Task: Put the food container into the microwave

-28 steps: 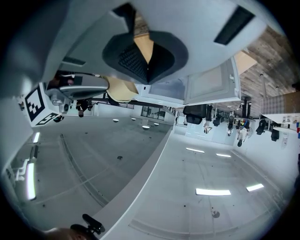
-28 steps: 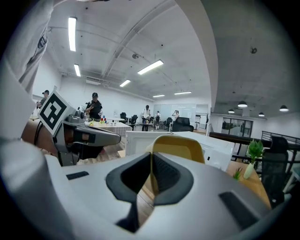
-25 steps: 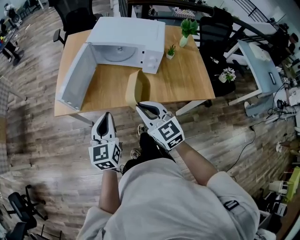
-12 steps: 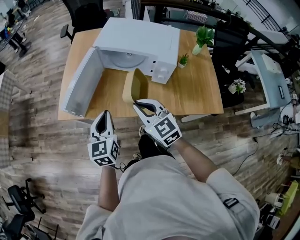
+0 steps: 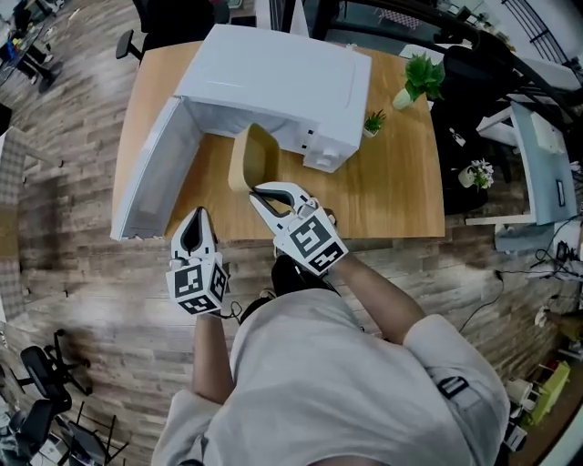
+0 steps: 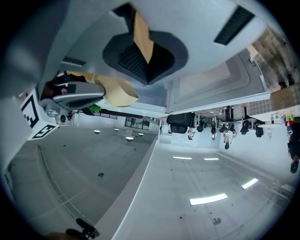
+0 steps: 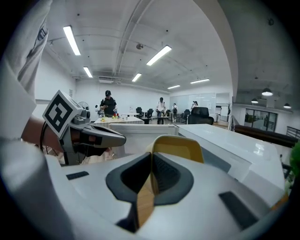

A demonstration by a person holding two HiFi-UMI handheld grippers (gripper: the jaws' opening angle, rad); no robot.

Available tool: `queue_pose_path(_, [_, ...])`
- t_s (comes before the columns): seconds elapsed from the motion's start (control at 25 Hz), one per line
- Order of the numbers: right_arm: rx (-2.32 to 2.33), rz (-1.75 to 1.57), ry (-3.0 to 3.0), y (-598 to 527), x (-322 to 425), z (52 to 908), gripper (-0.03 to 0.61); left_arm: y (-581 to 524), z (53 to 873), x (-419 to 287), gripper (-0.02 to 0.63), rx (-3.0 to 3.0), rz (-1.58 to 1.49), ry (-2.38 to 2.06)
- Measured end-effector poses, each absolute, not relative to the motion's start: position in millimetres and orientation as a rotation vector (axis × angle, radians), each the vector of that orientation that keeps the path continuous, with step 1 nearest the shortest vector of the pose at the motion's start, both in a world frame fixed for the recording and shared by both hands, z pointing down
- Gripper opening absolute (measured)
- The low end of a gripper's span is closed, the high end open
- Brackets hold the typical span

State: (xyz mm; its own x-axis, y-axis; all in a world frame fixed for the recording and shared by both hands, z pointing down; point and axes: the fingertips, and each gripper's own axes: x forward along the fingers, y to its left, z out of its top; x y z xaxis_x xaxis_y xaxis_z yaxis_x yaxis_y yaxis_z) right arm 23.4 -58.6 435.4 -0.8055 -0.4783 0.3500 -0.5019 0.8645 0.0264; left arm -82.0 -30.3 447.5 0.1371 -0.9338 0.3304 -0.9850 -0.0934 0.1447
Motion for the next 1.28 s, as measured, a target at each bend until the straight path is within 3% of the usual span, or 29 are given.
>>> queue_pose_path(1.28, [0.718, 0.023, -2.316, -128.6, -17.1, 516.4, 0.020, -132.9, 537.9, -102.5, 0.012, 2.238, 0.340, -1.472])
